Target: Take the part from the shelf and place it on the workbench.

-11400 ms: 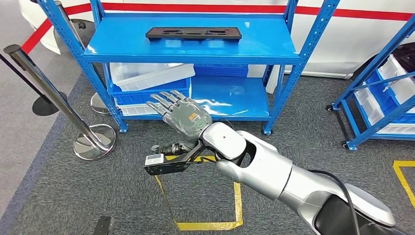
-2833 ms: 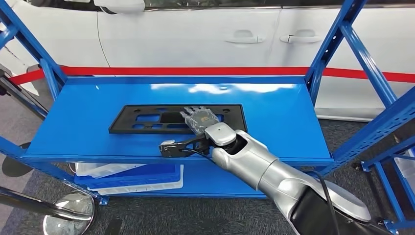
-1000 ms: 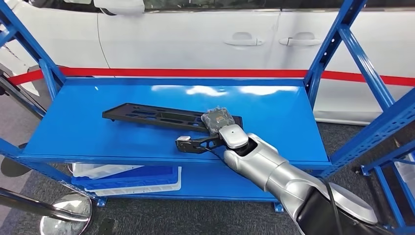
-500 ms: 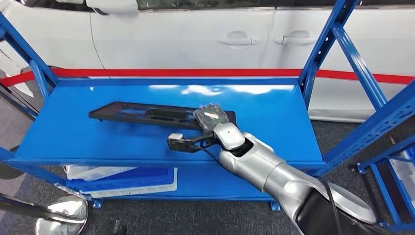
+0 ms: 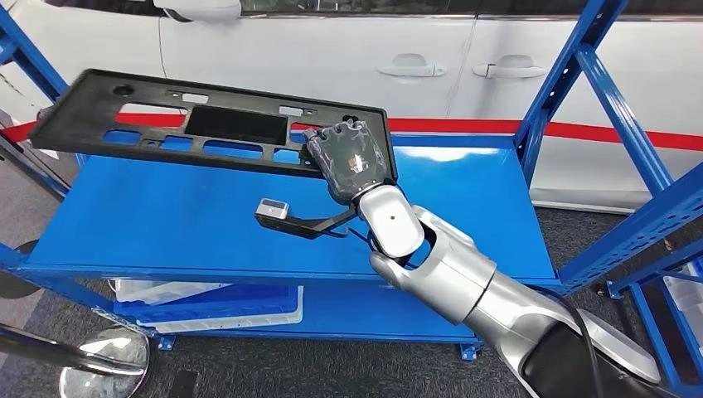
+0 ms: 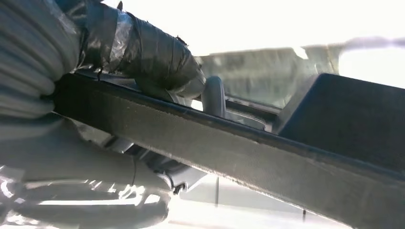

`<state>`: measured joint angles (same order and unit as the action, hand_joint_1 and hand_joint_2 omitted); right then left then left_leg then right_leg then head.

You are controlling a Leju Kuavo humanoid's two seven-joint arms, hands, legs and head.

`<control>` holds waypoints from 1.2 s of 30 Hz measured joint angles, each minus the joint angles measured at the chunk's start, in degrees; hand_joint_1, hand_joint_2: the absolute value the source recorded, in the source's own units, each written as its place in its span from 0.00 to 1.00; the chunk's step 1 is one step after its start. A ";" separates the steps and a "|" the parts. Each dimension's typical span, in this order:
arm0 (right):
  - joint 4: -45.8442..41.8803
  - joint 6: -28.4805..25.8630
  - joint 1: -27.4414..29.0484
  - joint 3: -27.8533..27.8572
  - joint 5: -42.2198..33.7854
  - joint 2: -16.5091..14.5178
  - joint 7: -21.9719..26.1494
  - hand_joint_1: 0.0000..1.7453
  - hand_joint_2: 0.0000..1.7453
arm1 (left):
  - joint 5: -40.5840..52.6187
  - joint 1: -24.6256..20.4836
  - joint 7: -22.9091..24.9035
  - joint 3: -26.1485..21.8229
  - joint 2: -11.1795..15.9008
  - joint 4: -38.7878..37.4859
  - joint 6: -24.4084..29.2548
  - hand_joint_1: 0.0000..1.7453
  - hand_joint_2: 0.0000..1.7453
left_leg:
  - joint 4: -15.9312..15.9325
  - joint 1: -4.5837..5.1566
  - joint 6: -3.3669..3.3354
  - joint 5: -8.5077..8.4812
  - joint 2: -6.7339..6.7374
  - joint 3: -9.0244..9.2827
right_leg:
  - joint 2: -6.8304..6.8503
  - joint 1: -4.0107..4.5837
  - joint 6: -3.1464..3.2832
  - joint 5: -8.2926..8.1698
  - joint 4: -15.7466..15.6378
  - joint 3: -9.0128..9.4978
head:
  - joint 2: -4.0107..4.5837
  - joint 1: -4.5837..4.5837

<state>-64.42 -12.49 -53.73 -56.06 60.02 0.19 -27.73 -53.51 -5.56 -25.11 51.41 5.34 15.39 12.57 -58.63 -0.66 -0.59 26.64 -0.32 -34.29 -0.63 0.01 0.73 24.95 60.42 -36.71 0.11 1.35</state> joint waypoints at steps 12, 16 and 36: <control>-11.87 -3.98 2.79 4.27 4.75 1.56 0.07 1.00 1.00 | -1.06 0.11 1.99 -0.11 -0.49 0.00 1.00 0.00 1.00 | -6.88 -0.16 1.34 1.87 0.16 -3.06 | -0.05 -0.25 1.50 -0.41 -0.92 0.77 | 0.00 0.11; -13.88 -4.18 3.00 4.88 4.18 1.77 0.13 1.00 1.00 | -1.15 -0.10 2.35 -0.14 -0.52 0.00 1.00 0.00 1.00 | 0.19 0.29 0.55 -0.27 -0.07 0.15 | -0.19 0.04 0.60 -0.84 -0.84 0.30 | 0.00 0.07; -13.95 -9.17 3.32 7.36 -10.37 1.70 4.26 1.00 1.00 | -3.45 -0.05 0.66 -1.14 -0.92 -0.02 2.06 0.00 1.00 | -4.99 -0.08 1.72 0.67 0.03 -5.96 | 0.39 -0.15 1.84 1.33 -1.62 3.47 | 0.00 -0.06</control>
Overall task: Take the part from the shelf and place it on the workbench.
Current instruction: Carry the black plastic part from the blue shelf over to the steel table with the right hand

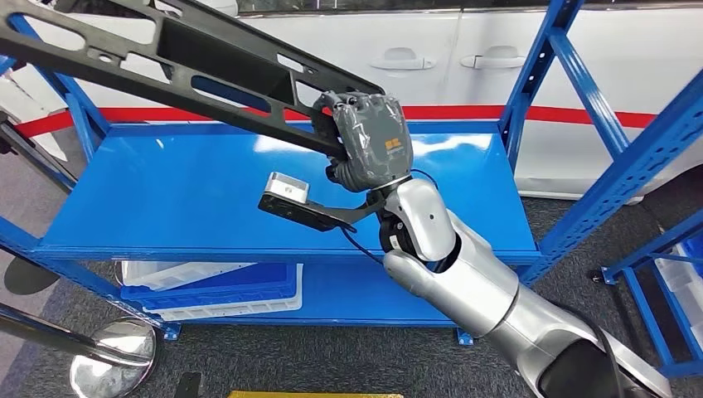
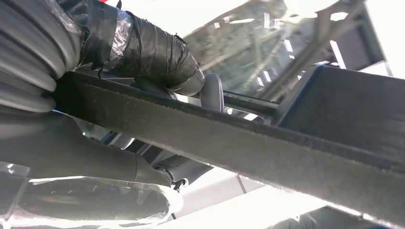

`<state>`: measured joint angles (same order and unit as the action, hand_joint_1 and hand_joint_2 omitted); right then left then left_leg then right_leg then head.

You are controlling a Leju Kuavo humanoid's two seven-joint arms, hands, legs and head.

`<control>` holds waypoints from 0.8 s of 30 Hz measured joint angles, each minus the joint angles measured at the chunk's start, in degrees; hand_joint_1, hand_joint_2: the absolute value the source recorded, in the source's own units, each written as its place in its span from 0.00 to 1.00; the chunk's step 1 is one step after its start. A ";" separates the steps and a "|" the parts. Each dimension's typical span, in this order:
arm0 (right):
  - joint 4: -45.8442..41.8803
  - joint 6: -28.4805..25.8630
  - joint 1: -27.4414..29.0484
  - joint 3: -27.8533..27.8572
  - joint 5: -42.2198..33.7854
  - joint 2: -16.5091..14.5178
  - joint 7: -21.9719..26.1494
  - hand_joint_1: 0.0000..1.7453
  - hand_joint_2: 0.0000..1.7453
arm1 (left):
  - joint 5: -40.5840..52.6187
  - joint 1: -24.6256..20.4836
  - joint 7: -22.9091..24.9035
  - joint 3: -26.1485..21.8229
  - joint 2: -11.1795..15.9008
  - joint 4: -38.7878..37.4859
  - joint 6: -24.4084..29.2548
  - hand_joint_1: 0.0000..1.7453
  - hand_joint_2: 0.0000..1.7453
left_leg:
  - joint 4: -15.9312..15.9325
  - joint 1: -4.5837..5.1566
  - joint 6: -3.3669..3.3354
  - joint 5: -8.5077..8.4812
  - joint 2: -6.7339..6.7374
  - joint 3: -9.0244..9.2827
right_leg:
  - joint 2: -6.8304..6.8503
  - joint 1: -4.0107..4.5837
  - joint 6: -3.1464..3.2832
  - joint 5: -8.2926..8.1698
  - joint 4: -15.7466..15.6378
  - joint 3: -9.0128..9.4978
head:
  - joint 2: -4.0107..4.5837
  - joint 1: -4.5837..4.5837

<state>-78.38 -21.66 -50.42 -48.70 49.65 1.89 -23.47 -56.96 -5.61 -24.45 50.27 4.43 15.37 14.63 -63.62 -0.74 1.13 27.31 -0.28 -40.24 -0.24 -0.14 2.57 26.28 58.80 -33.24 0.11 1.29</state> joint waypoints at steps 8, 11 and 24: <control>5.54 -2.79 -2.70 0.00 -2.80 -3.22 3.16 1.00 1.00 | -0.83 -0.27 -0.09 -1.37 0.21 0.00 0.32 0.00 1.00 | 2.49 0.19 -0.18 1.46 0.00 7.69 | 0.22 0.32 -0.19 -2.86 0.61 -3.99 | 0.00 0.06; 6.63 -2.80 -3.44 0.00 -2.97 -3.73 3.08 1.00 1.00 | -0.82 -0.39 -0.08 -1.68 0.39 0.00 0.32 0.00 1.00 | 6.24 0.75 -1.17 0.93 -0.04 9.58 | 0.35 0.19 -1.14 -3.97 0.35 -4.28 | 0.00 0.12; 10.41 -2.63 -4.35 0.00 -3.40 -3.85 1.96 1.00 1.00 | -0.47 -0.39 0.05 -1.81 0.64 0.00 0.29 0.00 1.00 | 5.18 0.09 -1.96 -4.17 0.28 3.09 | 0.13 -0.85 -3.17 2.44 2.61 1.35 | 0.00 -0.12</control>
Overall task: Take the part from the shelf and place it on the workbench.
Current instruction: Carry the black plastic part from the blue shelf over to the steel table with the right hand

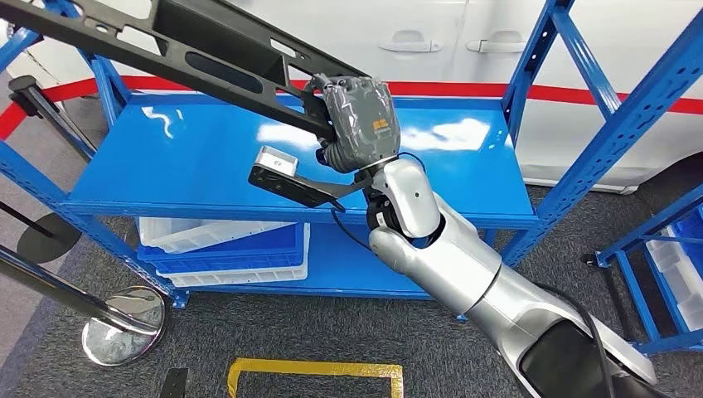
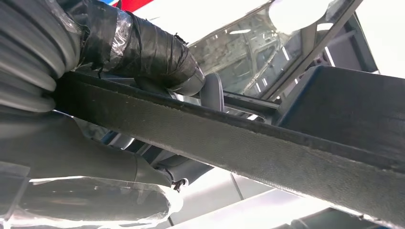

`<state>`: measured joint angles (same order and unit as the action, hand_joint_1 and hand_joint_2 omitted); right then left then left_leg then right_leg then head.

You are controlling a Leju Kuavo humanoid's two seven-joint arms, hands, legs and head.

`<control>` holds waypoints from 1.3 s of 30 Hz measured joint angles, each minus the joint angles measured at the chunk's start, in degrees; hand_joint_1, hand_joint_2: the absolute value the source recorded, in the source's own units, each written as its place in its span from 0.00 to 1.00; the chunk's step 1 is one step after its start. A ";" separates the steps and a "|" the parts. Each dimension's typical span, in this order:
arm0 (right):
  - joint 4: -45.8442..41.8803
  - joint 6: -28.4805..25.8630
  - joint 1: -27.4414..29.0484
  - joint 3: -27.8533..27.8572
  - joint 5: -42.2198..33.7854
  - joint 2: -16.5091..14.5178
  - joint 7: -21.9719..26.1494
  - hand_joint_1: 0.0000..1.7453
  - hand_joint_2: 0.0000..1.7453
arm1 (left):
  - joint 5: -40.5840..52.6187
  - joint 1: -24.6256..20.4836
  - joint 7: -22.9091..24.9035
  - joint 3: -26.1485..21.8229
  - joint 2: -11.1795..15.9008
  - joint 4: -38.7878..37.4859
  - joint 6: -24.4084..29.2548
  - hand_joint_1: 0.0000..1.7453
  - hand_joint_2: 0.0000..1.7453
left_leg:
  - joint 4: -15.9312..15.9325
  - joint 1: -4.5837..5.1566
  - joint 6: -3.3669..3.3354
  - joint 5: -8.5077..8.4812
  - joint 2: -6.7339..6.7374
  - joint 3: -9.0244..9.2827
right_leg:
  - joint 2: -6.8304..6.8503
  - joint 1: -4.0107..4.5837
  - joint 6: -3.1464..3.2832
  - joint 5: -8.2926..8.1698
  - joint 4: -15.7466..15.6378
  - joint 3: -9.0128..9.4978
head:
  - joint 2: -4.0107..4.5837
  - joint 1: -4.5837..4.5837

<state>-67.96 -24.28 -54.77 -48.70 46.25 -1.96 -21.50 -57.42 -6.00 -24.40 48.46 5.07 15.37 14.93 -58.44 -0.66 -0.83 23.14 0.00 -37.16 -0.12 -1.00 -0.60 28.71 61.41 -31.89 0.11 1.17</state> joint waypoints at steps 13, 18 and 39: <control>1.69 0.83 0.24 0.00 -1.19 0.08 -0.01 1.00 1.00 | -0.32 0.28 0.38 -0.03 0.28 -0.04 0.00 0.00 1.00 | -9.42 -0.50 2.02 6.27 -0.11 0.84 | 0.11 0.66 2.98 -5.65 -1.52 -6.20 | 0.00 0.15; 1.69 0.88 0.20 0.00 -1.03 0.09 -0.10 1.00 1.00 | -0.34 0.09 0.69 -0.06 0.42 -0.05 0.02 0.00 1.00 | 0.85 0.35 0.66 5.97 -0.25 6.94 | 0.19 0.60 1.44 -7.64 -1.94 -6.90 | 0.00 0.32; 1.15 3.08 1.12 0.00 -2.25 1.67 -2.58 1.00 1.00 | 0.33 0.41 0.74 -0.09 0.28 -0.07 0.17 0.00 1.00 | -11.84 -0.36 2.20 8.85 0.13 -4.97 | 0.11 0.62 3.27 -3.58 -1.75 -3.15 | 0.00 0.38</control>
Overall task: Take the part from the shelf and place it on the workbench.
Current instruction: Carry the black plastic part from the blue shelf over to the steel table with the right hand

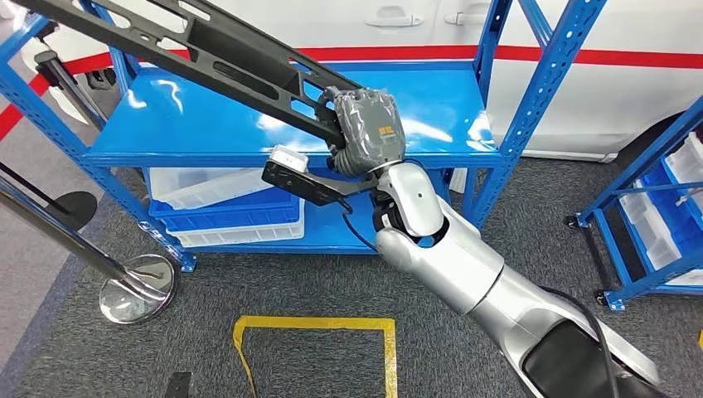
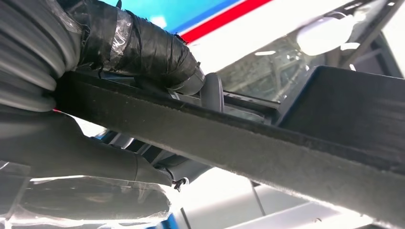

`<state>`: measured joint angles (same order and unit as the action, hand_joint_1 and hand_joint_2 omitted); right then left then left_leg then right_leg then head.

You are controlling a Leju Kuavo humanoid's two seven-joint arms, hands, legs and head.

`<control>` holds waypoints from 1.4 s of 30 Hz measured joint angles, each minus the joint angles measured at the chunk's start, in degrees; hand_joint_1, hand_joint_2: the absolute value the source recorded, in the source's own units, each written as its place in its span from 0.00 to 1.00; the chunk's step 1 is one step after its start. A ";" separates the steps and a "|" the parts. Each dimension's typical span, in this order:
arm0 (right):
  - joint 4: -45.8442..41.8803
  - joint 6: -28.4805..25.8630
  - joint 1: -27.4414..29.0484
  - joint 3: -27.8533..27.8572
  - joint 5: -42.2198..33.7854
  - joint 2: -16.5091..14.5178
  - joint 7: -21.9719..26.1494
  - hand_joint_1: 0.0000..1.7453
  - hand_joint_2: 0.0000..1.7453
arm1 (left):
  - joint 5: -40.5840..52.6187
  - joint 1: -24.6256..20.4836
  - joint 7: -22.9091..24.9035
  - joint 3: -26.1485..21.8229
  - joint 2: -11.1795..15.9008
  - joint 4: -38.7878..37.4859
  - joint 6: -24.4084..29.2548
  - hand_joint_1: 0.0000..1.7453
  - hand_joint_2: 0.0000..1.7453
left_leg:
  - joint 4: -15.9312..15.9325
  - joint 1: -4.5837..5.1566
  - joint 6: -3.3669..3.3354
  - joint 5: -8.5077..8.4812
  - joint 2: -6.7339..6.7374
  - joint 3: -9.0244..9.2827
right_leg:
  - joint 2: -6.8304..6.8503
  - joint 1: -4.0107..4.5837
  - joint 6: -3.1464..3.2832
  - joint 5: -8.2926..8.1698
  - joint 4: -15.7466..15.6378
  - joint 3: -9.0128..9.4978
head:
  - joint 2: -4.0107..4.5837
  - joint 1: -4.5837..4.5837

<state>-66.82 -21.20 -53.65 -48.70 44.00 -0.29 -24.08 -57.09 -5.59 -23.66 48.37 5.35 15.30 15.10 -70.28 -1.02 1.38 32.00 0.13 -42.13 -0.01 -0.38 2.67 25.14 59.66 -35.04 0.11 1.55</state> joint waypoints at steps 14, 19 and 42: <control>-4.35 0.74 0.46 0.79 0.06 5.71 -3.01 1.00 1.00 | -0.02 -0.23 -0.03 0.00 -0.01 -0.01 -0.15 0.00 1.00 | 13.35 0.35 -3.38 -5.68 0.21 10.22 | -0.16 -0.13 -2.89 1.44 5.45 -6.46 | 0.00 0.11; -5.23 0.99 0.89 1.14 0.06 7.09 -3.26 1.00 1.00 | 0.00 -0.21 -0.13 0.00 -0.02 -0.01 -0.19 0.00 1.00 | 13.01 0.37 -3.35 -8.29 0.31 6.57 | -0.14 -0.51 -3.68 5.23 16.61 -6.89 | 0.00 0.05; -7.19 1.57 1.05 1.62 0.08 8.54 -3.55 1.00 1.00 | 0.36 -0.29 -0.57 0.01 -0.24 -0.02 -0.37 0.00 1.00 | 12.84 0.69 -1.96 -4.45 -0.14 11.12 | -0.06 -0.10 -2.53 -3.57 -0.18 -3.05 | 0.00 0.35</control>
<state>-74.01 -19.63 -52.60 -47.08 44.09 8.25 -27.63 -56.73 -5.87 -24.23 48.38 5.11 15.28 14.73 -57.45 -0.33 -0.59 27.54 -0.01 -31.01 -0.07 -0.48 0.14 21.57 59.48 -38.10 0.11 1.91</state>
